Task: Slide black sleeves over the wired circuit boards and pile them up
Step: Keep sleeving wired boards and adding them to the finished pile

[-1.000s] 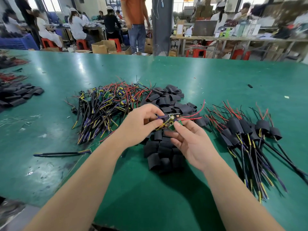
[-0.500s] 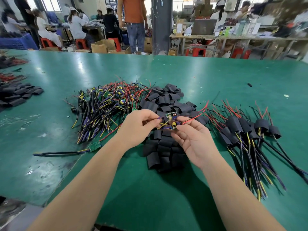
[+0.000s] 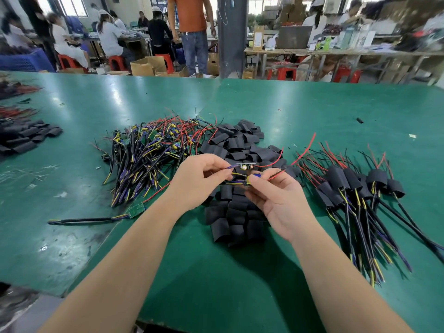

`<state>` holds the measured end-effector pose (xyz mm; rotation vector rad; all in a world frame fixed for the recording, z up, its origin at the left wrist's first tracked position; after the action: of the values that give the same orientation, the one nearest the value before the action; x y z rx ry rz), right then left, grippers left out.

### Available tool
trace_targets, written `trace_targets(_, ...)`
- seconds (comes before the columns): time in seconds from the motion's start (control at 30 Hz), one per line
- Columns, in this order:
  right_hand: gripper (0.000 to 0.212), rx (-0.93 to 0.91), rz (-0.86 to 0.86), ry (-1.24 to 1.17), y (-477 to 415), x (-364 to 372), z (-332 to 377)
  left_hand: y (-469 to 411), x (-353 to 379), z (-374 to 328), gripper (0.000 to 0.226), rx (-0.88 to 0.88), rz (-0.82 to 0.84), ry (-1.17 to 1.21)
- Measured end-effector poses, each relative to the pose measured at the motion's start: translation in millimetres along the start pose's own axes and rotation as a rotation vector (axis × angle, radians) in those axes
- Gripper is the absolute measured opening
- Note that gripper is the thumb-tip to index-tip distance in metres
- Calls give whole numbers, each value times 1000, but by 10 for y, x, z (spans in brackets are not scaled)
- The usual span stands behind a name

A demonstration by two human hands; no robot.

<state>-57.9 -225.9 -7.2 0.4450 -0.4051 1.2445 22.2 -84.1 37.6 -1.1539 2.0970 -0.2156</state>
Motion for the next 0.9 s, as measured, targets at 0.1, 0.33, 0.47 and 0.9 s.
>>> trace_targets(0.1, 34, -65, -57, 48, -16, -44, -1, 14, 17, -14, 10, 3, 3, -13)
trace_targets(0.33, 35, -168, -181, 276, 0, -107, 63, 25, 19, -51, 12, -17, -15, -19)
trace_targets(0.47, 41, -159, -248, 239, 8, -143, 61, 10, 3, -213, 12, 89, -29, 29)
trace_targets(0.9, 53, -258, -333, 329, 62, -142, 117, 14, 85, -179, 16, 78, 15, -206)
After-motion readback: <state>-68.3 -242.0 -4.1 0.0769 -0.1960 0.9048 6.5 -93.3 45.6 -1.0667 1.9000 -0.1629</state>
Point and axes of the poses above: each hand's wrist, its own y-axis away from the middle knuckle, its own x-axis out of the palm, z = x × y, the point moved 5 cm from there along -y, towards the middle knuckle, and after that the axes turned 9 degrees about x, right-handed, at the moved point
